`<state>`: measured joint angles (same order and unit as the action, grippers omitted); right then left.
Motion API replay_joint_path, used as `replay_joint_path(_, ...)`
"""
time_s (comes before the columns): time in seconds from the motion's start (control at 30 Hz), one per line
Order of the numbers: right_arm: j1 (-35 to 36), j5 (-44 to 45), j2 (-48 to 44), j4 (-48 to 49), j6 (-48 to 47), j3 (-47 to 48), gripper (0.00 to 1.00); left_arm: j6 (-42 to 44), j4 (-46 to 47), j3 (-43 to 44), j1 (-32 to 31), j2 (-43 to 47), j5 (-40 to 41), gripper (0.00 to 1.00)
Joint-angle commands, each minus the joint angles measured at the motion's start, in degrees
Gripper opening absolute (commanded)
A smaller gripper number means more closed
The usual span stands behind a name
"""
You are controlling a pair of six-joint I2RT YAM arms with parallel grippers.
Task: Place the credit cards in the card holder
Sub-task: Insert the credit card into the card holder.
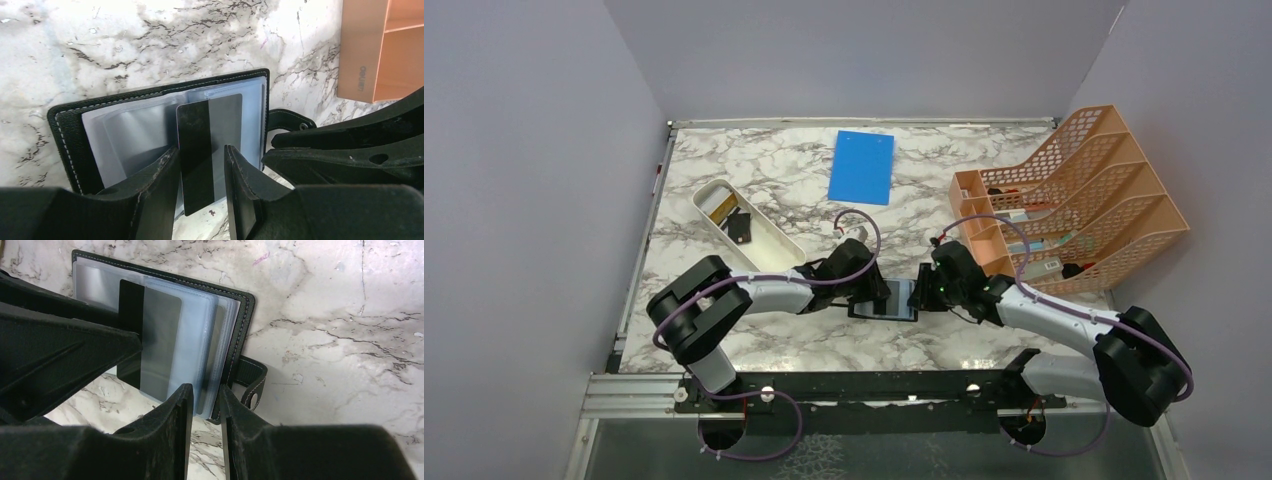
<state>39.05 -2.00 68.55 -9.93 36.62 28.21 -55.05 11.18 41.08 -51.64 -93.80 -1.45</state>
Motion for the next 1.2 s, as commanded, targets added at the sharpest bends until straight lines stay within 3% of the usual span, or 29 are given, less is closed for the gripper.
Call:
replay_joint_path(0.0,0.06,-0.03,0.98,1.48,1.03,-0.28,0.31,0.46,-1.43,1.36,-1.0,-1.29,0.71,0.41)
replay_joint_path(0.7,0.06,6.5,-3.09,-5.89,2.94,-0.3,0.31,-1.19,2.51,1.99,-1.31,-2.0,-2.85,0.4)
replay_joint_path(1.17,0.06,-1.13,2.15,3.25,4.56,-3.51,0.3,-1.96,4.03,3.91,-2.68,-3.32,-5.01,0.37)
